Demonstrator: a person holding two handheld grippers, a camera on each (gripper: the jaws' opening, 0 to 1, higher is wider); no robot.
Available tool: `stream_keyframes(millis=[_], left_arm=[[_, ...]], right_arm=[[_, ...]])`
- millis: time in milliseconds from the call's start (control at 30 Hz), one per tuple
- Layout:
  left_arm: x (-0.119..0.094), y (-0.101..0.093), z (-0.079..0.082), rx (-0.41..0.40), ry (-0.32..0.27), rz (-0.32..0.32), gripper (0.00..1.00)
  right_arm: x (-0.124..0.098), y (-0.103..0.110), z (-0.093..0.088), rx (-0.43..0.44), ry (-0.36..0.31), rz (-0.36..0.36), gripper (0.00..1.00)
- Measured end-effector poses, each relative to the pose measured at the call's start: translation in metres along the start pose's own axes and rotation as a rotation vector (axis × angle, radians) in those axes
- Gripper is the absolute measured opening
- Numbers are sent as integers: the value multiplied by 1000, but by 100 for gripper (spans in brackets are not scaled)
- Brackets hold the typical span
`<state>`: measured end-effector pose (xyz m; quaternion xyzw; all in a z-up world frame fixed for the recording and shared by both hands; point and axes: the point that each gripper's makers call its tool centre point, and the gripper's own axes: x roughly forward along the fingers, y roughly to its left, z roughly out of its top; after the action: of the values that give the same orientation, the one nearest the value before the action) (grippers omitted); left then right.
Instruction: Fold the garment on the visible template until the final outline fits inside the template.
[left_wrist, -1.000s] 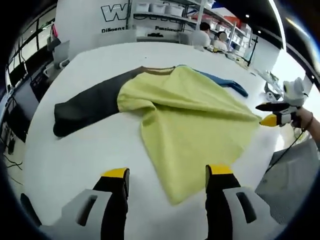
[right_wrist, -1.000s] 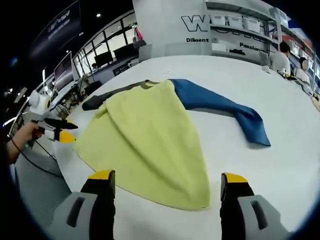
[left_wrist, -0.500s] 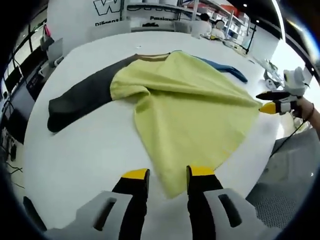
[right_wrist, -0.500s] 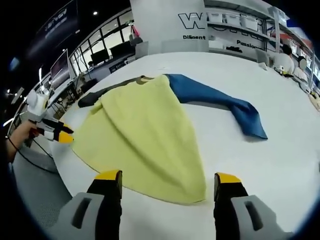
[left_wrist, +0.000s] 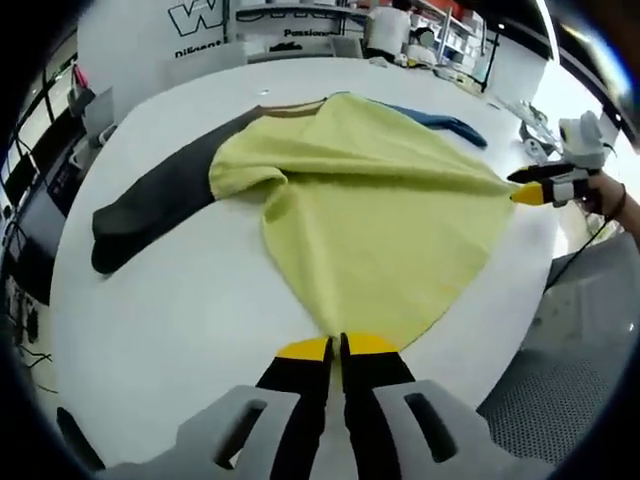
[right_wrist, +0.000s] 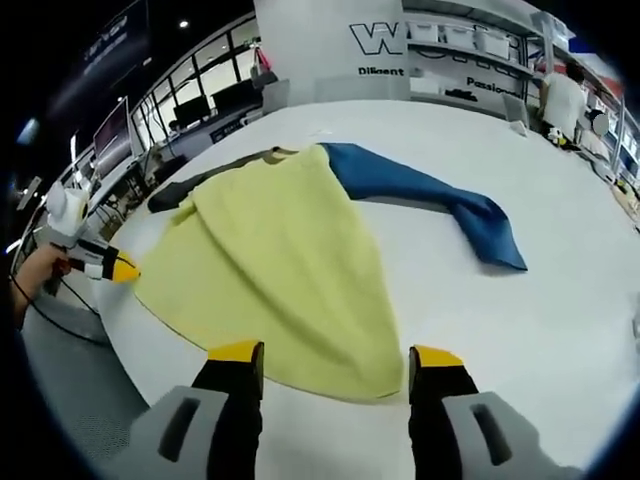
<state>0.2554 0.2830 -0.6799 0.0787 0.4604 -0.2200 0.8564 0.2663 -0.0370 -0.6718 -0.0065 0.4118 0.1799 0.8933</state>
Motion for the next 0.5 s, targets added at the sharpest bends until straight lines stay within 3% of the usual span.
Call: stream_keyframes(millis=[500], left_arm=[[-20, 0, -13, 18, 86, -57, 6]], right_arm=[[-4, -5, -2, 68, 7, -7, 37]])
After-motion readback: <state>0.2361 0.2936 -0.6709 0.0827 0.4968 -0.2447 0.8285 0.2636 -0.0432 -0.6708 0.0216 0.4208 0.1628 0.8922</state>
